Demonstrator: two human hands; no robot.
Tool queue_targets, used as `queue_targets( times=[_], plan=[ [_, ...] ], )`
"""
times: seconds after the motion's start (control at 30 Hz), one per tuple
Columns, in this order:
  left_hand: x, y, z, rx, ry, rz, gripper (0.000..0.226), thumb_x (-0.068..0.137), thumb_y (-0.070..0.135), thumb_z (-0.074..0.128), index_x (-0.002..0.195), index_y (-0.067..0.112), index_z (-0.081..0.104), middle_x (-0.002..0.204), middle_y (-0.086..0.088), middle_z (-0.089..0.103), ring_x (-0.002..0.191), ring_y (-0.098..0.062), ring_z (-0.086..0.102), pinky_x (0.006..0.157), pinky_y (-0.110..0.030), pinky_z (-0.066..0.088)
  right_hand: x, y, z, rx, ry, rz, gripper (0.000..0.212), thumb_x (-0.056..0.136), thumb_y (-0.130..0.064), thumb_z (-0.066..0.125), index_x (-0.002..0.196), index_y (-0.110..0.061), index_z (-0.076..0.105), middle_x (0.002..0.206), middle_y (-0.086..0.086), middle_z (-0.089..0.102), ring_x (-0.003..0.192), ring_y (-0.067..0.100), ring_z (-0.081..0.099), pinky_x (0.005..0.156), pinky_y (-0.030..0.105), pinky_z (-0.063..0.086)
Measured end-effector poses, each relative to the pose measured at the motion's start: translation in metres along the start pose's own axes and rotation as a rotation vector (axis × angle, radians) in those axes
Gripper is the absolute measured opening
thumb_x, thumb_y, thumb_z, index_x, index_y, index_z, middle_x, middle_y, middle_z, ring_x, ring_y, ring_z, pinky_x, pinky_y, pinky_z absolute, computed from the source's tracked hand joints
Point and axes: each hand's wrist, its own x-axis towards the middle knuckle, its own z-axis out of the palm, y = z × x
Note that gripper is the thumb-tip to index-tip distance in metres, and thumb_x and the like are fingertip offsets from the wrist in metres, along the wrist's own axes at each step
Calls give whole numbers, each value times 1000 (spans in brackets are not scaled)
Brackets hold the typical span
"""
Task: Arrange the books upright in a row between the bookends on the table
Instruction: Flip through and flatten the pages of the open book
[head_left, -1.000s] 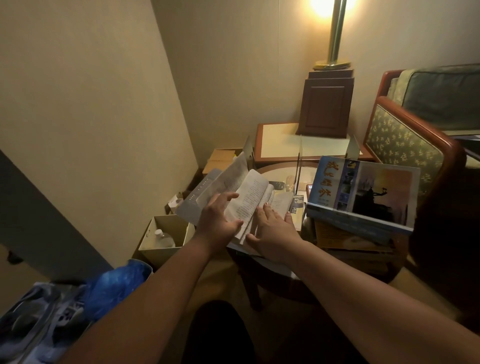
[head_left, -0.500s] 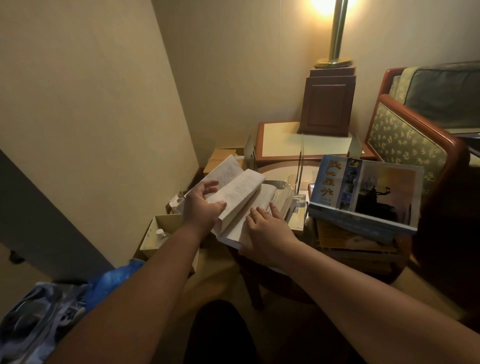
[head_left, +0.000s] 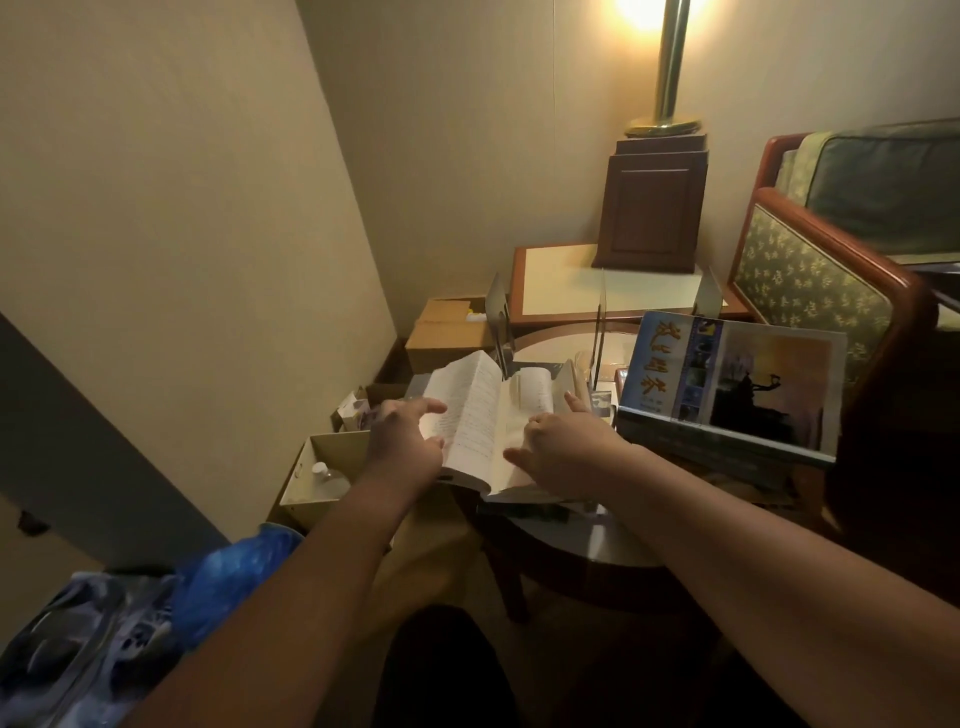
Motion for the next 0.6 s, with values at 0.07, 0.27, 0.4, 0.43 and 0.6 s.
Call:
queue_targets(
  times=[0.07,0.27,0.4,0.43,0.6],
  plan=[
    [-2,-1,3,39,-36,-9,45,92,7,69,131,30,64,144,-10,45,134,-32,45,97,-37,53,1,-8,-4,10,30,40,32,102,-35,59,130,-20,61,122,3,65,126,31,58,117,61,32],
    [0,-9,6,152,-142,40,47,93,8,68,133,33,65,137,-4,47,125,-24,48,93,-31,54,13,-26,7,168,108,174,64,90,-21,74,146,-8,46,146,13,42,137,34,40,114,57,39],
    [7,-15,6,176,-135,71,35,98,31,60,131,42,64,137,-1,55,119,-24,50,89,-42,56,19,-19,23,223,23,175,85,95,-19,66,160,-3,14,170,15,-2,156,37,-8,123,60,5],
    [9,-16,6,162,-145,74,31,99,37,57,128,42,65,137,1,56,118,-24,51,88,-44,57,20,-17,24,226,12,164,86,96,-19,65,161,-4,10,170,14,-6,155,36,-12,123,59,1],
    [18,3,3,-127,-263,-33,41,101,48,53,134,27,62,139,-3,56,108,-18,56,75,-31,57,22,-11,32,188,31,107,80,106,-36,46,162,-6,-4,169,15,-15,154,32,-19,119,47,-12]
  ],
)
